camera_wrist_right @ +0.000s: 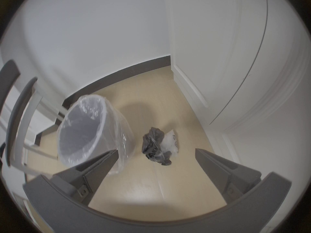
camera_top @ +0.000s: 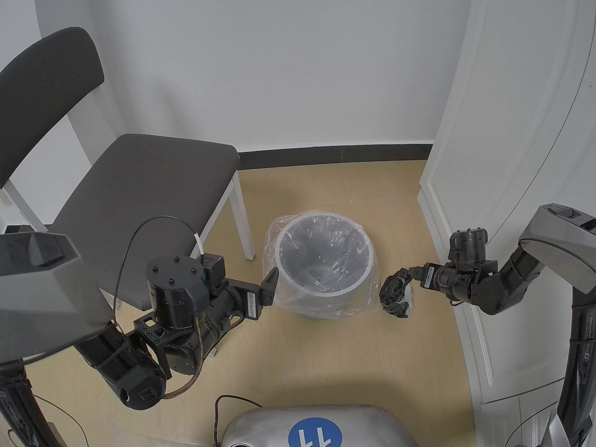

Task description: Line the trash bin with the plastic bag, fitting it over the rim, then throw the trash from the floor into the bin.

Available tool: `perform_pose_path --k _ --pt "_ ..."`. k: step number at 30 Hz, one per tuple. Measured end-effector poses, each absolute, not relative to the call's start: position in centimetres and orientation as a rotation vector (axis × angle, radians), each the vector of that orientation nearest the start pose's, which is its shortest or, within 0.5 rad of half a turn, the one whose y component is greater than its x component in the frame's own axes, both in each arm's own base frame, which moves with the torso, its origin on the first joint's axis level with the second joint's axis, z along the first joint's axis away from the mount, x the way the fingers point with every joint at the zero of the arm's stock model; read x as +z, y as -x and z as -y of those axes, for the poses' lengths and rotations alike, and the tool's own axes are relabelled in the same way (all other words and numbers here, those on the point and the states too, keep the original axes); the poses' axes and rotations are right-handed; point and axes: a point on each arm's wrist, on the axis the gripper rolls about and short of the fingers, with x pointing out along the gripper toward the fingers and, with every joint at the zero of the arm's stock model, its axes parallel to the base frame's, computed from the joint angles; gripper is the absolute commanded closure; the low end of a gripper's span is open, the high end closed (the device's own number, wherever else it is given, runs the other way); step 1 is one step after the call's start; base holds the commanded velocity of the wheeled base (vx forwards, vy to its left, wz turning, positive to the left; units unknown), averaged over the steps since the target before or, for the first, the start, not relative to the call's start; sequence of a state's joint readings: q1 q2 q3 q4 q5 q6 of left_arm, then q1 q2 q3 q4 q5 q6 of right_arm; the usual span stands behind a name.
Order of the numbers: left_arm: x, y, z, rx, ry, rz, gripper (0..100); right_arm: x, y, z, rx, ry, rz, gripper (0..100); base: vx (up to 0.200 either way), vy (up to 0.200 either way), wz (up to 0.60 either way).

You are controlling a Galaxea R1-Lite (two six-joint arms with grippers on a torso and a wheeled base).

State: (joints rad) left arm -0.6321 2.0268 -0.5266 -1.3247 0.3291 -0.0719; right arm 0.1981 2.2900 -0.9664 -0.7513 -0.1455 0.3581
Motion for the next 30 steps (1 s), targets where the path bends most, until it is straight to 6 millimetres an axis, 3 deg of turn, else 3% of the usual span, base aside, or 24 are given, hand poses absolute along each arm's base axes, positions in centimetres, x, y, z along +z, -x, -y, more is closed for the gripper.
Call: perform_pose_path --k 9,13,21,30 --pt "12.7 -25.3 17.3 -0.274 0.030 -0.075 0 3.3 -45.2 -8.5 -0.090 -0.390 -0.565 0 0.000 0.000 0.00" --pt "14.6 -24.9 16.5 -0.253 0.038 -0.024 0 2.9 -47.9 -8.7 -0.099 -0.422 -0.552 0 0.000 0.000 0.00" --pt "17.7 -23.6 15.0 -0.222 0.041 0.070 0 -3.1 -51.6 -8.6 -0.168 -0.443 -0.586 0 0.000 0.000 0.00" --pt "19.7 -21.6 14.2 -0.231 0.026 0.141 0 -7.3 -52.3 -8.9 -0.224 -0.460 -0.603 0 0.000 0.000 0.00"
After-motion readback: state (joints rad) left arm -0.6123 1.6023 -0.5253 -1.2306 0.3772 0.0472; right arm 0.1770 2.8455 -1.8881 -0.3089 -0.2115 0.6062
